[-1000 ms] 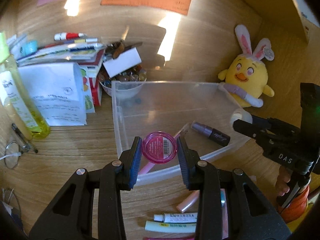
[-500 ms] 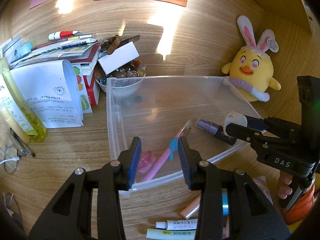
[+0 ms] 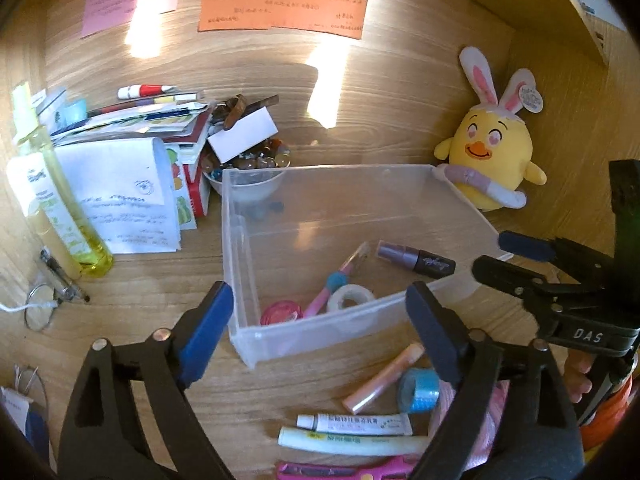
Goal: Organize objects
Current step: 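Lower both items into the clear box and open both tools, then grasp the bagged pink rope with the left tool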
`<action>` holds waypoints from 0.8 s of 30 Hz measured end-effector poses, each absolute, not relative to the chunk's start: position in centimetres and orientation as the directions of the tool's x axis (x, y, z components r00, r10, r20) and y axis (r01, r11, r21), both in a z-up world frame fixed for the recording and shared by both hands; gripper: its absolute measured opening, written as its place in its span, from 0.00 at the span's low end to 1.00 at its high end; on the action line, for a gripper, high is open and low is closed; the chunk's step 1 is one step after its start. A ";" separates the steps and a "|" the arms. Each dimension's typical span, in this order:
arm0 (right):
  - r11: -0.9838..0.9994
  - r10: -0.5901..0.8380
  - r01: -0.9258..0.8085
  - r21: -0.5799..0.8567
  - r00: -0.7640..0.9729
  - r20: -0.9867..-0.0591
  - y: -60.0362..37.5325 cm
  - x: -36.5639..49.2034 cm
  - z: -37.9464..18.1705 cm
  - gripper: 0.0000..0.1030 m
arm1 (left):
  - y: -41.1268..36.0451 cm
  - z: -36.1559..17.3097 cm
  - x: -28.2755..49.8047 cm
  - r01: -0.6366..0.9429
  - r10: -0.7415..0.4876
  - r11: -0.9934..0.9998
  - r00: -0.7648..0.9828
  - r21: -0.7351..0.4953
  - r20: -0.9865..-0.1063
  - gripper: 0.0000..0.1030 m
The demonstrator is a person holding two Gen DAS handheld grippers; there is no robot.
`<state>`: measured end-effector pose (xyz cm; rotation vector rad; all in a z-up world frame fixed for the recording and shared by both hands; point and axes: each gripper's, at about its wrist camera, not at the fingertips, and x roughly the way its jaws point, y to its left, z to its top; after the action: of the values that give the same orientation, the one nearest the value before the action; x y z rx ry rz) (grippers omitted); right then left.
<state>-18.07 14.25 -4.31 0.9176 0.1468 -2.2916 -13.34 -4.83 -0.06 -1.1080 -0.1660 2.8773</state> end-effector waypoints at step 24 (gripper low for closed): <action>-0.831 -0.489 0.516 0.205 -0.506 -0.711 21.7 -10.5 -8.9 0.71 | -0.2 -2.2 -7.7 -0.100 0.244 -0.967 -0.633 -0.235 -0.735 0.95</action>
<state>-10.46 21.70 -8.86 1.0779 0.0452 -2.3145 -7.67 -0.17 -2.21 -1.2381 -0.2554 2.6657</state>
